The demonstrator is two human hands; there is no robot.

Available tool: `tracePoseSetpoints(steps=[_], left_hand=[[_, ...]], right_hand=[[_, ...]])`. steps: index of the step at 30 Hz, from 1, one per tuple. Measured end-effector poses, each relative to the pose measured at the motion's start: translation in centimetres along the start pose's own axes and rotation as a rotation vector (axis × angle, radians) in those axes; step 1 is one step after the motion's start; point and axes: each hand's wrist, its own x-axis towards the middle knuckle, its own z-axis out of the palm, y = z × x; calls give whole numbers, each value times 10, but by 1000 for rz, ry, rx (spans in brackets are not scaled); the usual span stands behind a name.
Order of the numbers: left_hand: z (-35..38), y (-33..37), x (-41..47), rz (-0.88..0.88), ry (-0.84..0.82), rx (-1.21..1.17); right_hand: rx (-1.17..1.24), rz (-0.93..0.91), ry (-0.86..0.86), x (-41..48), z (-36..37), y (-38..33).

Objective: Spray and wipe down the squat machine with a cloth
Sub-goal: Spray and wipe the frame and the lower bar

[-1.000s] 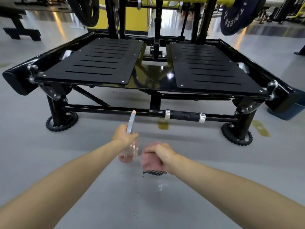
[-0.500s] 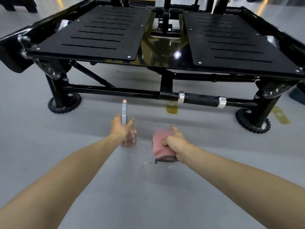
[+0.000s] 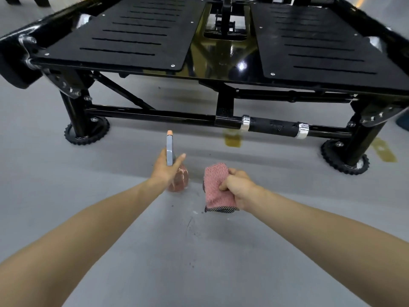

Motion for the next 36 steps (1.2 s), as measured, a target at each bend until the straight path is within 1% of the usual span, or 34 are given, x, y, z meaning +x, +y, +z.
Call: tracePoseSetpoints(steps=[3, 4, 7, 8, 9, 11, 12, 14, 16, 18, 20, 22, 24, 25, 26, 29, 30, 32, 35, 36], left_hand=[[2, -1, -6, -97, -1, 6], [4, -2, -9, -161, 32, 26], [24, -2, -40, -458, 196, 255], [33, -2, -55, -490, 196, 254], [43, 2, -70, -452, 149, 190], [60, 16, -93, -323, -49, -48], [63, 30, -99, -304, -154, -154], [66, 63, -105, -345, -322, -300], [72, 84, -105, -383, -406, -365], [81, 94, -109, -302, -366, -303], [93, 100, -117, -162, -218, -231], [102, 110, -130, 72, -77, -100], [109, 120, -141, 292, -19, 43], [111, 126, -142, 370, -7, 60], [114, 133, -141, 432, 4, 54], [124, 163, -130, 592, 43, 34], [128, 174, -126, 640, 65, 29], [139, 193, -119, 691, 91, 56], [156, 213, -110, 672, 54, 133], [162, 217, -106, 670, 39, 198]], right_hand=[[13, 7, -16, -5, -4, -3], [14, 3, -14, -7, -5, -4], [-29, -34, 3, -17, -12, -7], [-55, -37, 5, -18, -13, -8], [-78, -43, 10, -22, -15, -12], [-107, -62, 26, -31, -23, -21], [-111, -78, 41, -34, -27, -26], [-77, -111, 65, -43, -34, -34], [-15, -119, 74, -51, -39, -40], [24, -146, 76, -59, -45, -41], [69, -191, 106, -65, -49, -41], [179, -211, 168, -62, -51, -42], [290, -183, 269, -57, -58, -46], [303, -180, 330, -55, -63, -50], [277, -198, 397, -53, -71, -53], [98, -245, 625, -51, -101, -60], [51, -259, 672, -49, -112, -62], [-29, -285, 695, -46, -127, -66], [-175, -380, 606, -44, -140, -73], [-226, -433, 576, -43, -143, -75]])
